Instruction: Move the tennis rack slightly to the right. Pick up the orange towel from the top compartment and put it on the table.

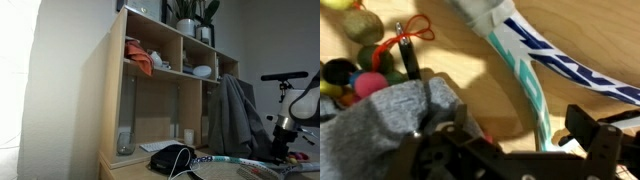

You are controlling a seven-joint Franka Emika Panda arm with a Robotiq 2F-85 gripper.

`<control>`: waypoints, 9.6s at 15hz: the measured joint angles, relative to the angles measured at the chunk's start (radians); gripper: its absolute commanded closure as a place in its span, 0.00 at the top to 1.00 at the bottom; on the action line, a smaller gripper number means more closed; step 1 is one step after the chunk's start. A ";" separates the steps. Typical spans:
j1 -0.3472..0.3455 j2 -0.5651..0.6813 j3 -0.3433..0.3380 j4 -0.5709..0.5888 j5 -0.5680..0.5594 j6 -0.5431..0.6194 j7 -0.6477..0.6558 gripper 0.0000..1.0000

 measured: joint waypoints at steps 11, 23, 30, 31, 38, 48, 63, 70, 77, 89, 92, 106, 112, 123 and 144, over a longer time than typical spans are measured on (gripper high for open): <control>-0.084 -0.046 0.071 -0.079 -0.040 0.052 0.000 1.00; -0.043 -0.050 0.059 -0.211 -0.124 0.189 0.067 1.00; 0.255 -0.117 -0.182 -0.406 -0.245 0.423 0.209 1.00; 0.301 -0.146 -0.215 -0.418 -0.248 0.422 0.214 1.00; 0.629 -0.343 -0.431 -0.535 -0.172 0.417 0.146 1.00; 0.880 -0.430 -0.485 -0.596 -0.149 0.417 -0.128 1.00; 1.003 -0.473 -0.486 -0.628 -0.117 0.416 -0.311 1.00; 1.003 -0.473 -0.487 -0.628 -0.117 0.416 -0.311 1.00; 1.004 -0.473 -0.487 -0.628 -0.117 0.416 -0.311 1.00; 1.012 -0.468 -0.488 -0.628 -0.110 0.415 -0.311 1.00; 1.061 -0.460 -0.497 -0.625 -0.055 0.414 -0.328 1.00; 1.522 -0.397 -0.659 -0.565 0.299 0.413 -0.581 1.00; 1.643 -0.398 -0.739 -0.530 0.383 0.377 -0.589 1.00; 1.783 -0.399 -0.864 -0.482 0.463 0.290 -0.588 1.00; 1.629 -0.490 -0.687 -0.437 0.478 0.208 -0.251 1.00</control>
